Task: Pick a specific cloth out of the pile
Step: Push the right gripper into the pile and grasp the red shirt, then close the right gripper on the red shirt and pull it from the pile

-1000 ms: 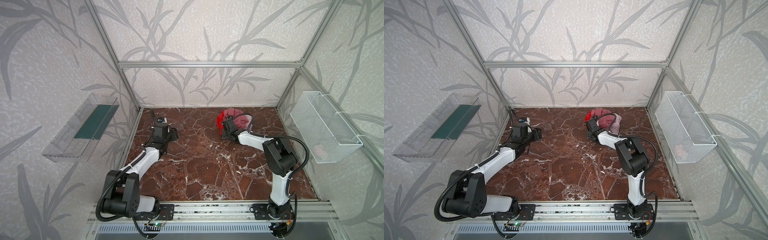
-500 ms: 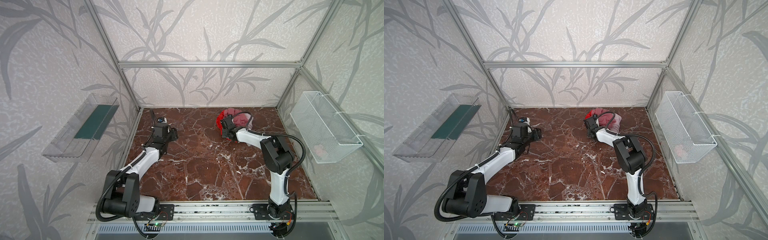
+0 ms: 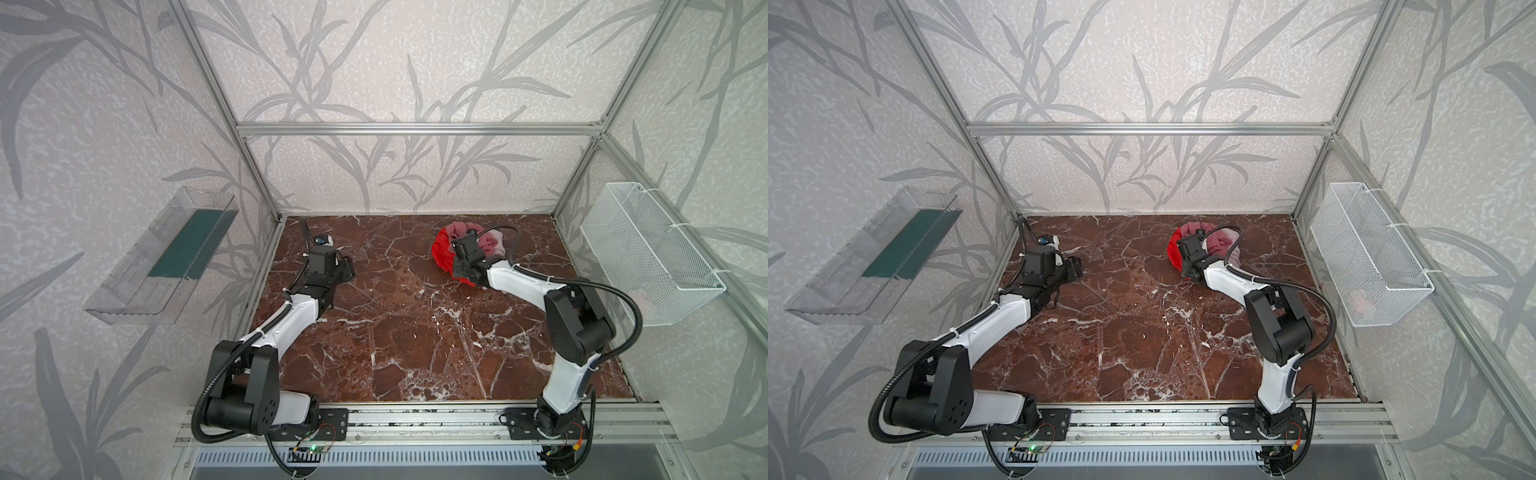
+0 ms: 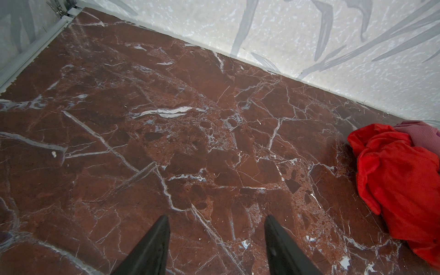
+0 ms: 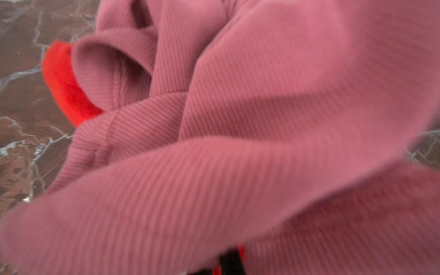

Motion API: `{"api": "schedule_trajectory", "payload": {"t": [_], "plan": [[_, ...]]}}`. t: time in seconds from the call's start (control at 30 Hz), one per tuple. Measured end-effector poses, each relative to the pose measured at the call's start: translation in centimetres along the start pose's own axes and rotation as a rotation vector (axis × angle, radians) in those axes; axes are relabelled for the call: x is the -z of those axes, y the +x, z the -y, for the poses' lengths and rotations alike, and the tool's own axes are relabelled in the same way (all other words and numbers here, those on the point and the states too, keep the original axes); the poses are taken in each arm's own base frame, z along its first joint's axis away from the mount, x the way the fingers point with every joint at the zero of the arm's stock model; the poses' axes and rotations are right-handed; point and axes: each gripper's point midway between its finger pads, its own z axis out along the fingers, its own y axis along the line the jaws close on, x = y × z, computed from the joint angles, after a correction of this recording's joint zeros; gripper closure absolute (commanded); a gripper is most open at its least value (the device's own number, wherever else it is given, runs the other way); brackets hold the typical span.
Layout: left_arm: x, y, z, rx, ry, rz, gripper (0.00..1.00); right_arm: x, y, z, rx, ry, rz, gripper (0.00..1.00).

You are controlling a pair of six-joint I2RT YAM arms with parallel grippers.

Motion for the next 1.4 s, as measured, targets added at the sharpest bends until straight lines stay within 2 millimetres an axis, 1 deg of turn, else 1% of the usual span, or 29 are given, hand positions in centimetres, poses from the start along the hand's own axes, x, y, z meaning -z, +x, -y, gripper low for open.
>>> {"api": "schedule_trajectory", "payload": {"t": [0.2, 0.3, 0.37, 0.4, 0.47, 0.5, 0.53, 0.6, 0.63, 0.7, 0.8, 0.87, 0.93, 1.03, 1.17, 1.33, 1.4], "plan": [[0.2, -1.2, 0.6, 0.008, 0.016, 0.017, 0.4, 3.6, -3.0, 2.9, -0.105, -0.061, 0.052, 1.0], [0.5, -1.5, 0.7, 0.007, 0.017, 0.025, 0.4, 4.6, -3.8, 3.8, -0.127, -0.074, 0.061, 1.0], [0.8, -1.6, 0.6, 0.005, 0.014, 0.031, 0.4, 4.8, -3.7, 4.0, -0.132, -0.082, 0.058, 1.0], [0.9, -1.7, 0.6, 0.003, 0.011, 0.031, 0.4, 4.8, -3.5, 4.1, -0.13, -0.084, 0.052, 0.97], [1.0, -1.7, 0.5, -0.003, 0.004, 0.031, 0.4, 4.5, -2.5, 4.5, -0.125, -0.079, 0.032, 0.85], [1.1, -1.7, 0.4, -0.006, -0.001, 0.031, 0.4, 4.2, -1.9, 4.7, -0.12, -0.076, 0.017, 0.77], [1.1, -1.7, 0.3, -0.009, -0.006, 0.03, 0.4, 4.0, -1.3, 4.8, -0.117, -0.077, 0.001, 0.71], [1.2, -1.6, 0.2, -0.014, -0.013, 0.028, 0.4, 3.7, -0.2, 4.9, -0.106, -0.081, -0.025, 0.64], [1.2, -1.6, 0.1, -0.016, -0.015, 0.027, 0.4, 3.5, 0.4, 4.9, -0.103, -0.085, -0.039, 0.62], [1.2, -1.6, 0.1, -0.019, -0.015, 0.027, 0.4, 3.3, 1.2, 4.8, -0.1, -0.093, -0.059, 0.59], [1.2, -1.6, 0.1, -0.02, -0.015, 0.027, 0.4, 3.4, 2.5, 4.9, -0.097, -0.103, -0.086, 0.58], [1.2, -1.5, 0.1, -0.02, -0.015, 0.026, 0.4, 3.7, 3.3, 5.1, -0.099, -0.11, -0.097, 0.57], [1.2, -1.5, 0.1, -0.02, -0.014, 0.026, 0.4, 4.3, 4.1, 5.4, -0.103, -0.116, -0.1, 0.51], [1.2, -1.5, 0.2, -0.019, -0.012, 0.025, 0.4, 5.2, 5.2, 5.5, -0.104, -0.127, -0.106, 0.48], [1.2, -1.5, 0.2, -0.017, -0.008, 0.023, 0.4, 5.7, 6.4, 5.7, -0.099, -0.131, -0.118, 0.46], [1.3, -1.1, 0.1, -0.003, -0.005, 0.019, 0.4, 5.4, 7.8, 5.9, -0.091, -0.122, -0.143, 0.45], [1.3, -0.9, 0.1, 0.0, -0.003, 0.014, 0.4, 5.2, 7.7, 5.8, -0.089, -0.121, -0.136, 0.49]]}}
